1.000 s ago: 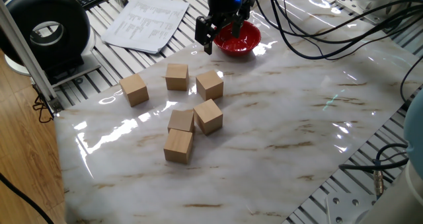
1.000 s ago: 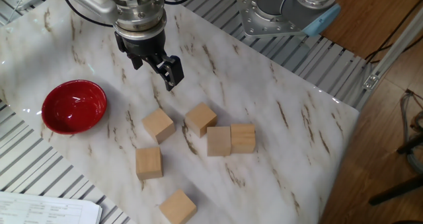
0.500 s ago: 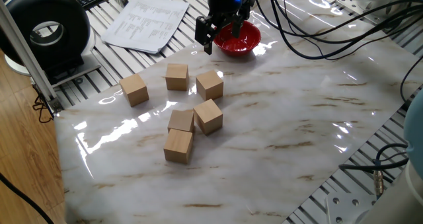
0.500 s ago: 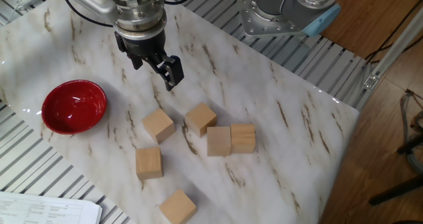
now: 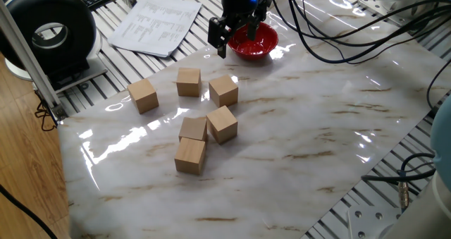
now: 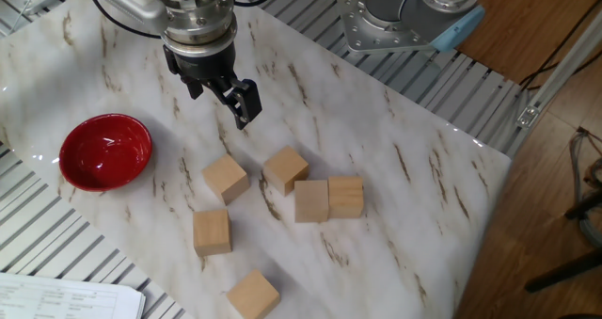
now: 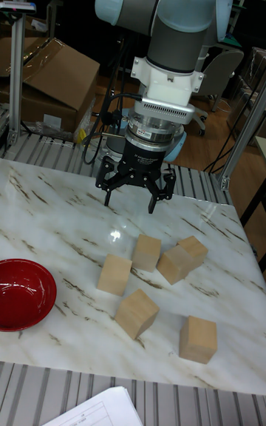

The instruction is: Stack the blocks into a pyramid shape

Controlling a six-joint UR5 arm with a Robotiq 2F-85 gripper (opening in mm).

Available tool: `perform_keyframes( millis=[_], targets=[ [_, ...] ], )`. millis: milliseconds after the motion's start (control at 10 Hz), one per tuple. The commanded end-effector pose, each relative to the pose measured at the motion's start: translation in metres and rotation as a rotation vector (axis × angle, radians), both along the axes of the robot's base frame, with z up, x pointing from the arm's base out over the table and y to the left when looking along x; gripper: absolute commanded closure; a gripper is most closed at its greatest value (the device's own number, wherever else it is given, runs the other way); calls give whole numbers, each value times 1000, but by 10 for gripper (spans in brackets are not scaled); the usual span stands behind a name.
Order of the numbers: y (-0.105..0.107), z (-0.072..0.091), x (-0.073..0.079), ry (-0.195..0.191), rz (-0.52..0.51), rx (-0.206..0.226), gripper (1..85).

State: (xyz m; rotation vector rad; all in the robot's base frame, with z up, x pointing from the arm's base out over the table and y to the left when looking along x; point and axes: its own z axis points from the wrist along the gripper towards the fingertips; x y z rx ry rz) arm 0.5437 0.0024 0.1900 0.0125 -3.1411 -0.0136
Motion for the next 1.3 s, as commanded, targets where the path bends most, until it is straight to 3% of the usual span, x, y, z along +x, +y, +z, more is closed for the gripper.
perform_keyframes(
  millis=[0,200,300,400,500,800,1100,1200],
  targets=[
    [9,9,67,-259,-50,34,843],
    [23,7,70,-276,-68,65,843],
    [26,7,74,-293,-55,54,843],
    [30,7,72,-285,-75,50,843],
    [25,7,67,-265,-68,20,843],
    [21,9,62,-253,-74,5,843],
    [17,30,58,-287,-48,4,843],
    [11,25,54,-263,-51,-17,843]
  ],
)
